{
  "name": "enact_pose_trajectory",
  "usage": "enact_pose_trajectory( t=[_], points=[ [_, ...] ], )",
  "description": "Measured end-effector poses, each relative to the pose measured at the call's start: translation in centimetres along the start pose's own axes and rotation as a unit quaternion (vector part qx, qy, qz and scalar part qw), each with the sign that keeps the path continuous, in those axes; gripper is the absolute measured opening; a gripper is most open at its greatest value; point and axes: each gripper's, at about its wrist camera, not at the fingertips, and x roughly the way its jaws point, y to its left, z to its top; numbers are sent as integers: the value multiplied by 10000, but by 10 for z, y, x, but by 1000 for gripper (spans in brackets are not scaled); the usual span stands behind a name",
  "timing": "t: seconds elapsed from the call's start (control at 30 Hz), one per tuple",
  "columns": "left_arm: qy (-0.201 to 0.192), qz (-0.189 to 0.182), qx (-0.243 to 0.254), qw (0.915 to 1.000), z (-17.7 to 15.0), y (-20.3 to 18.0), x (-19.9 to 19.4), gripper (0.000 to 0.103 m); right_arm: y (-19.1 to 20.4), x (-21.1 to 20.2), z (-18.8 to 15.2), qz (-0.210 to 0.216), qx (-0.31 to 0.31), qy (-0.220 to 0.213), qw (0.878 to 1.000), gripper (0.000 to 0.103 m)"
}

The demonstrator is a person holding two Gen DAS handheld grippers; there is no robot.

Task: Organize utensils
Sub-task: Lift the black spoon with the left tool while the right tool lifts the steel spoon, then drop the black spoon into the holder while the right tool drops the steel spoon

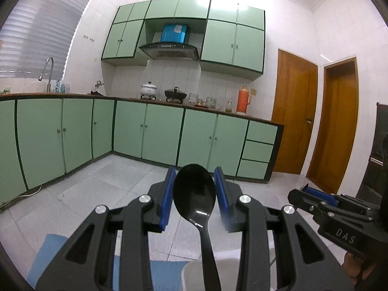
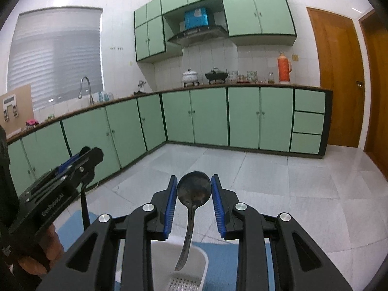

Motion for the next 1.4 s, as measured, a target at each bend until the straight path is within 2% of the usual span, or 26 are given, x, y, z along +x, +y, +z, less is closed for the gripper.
enact_pose_trajectory(
  t=[0.27,0.33,0.37,0.53,0.63,0.7,0.77,0.87,0.9,1.07,1.4],
  points=[
    [329,-78,17,9994,-26,8,2,33,2,6,-28,131,-52,249,9996,28],
    [393,-84,-61,9992,-27,11,-2,40,2,5,-34,214,-28,321,9993,29],
    [399,-79,-88,9991,-27,12,-4,52,1,1,-36,236,-18,317,9992,30],
    [312,-89,-44,9995,-21,14,-27,57,1,-17,-39,223,9,230,9995,38],
    [268,-34,-46,9996,-16,14,-47,68,1,-37,-40,132,47,103,9998,47],
    [299,10,-48,9995,-15,14,-65,80,0,-58,-43,69,99,-8,9999,58],
    [353,50,-30,9994,-17,13,-84,87,0,-76,-47,-11,102,-79,9999,76],
    [694,164,28,9974,-30,12,-115,91,-1,-114,-63,-213,169,-184,9995,95],
    [802,195,64,9966,-34,12,-122,93,-3,-124,-68,-240,217,-186,9993,98],
    [1687,314,307,9847,-70,8,-159,95,-13,-162,-102,-419,563,233,9973,98],
    [2621,357,451,9633,-131,5,-211,94,-12,-208,-177,-565,720,1154,9891,97]
  ],
)
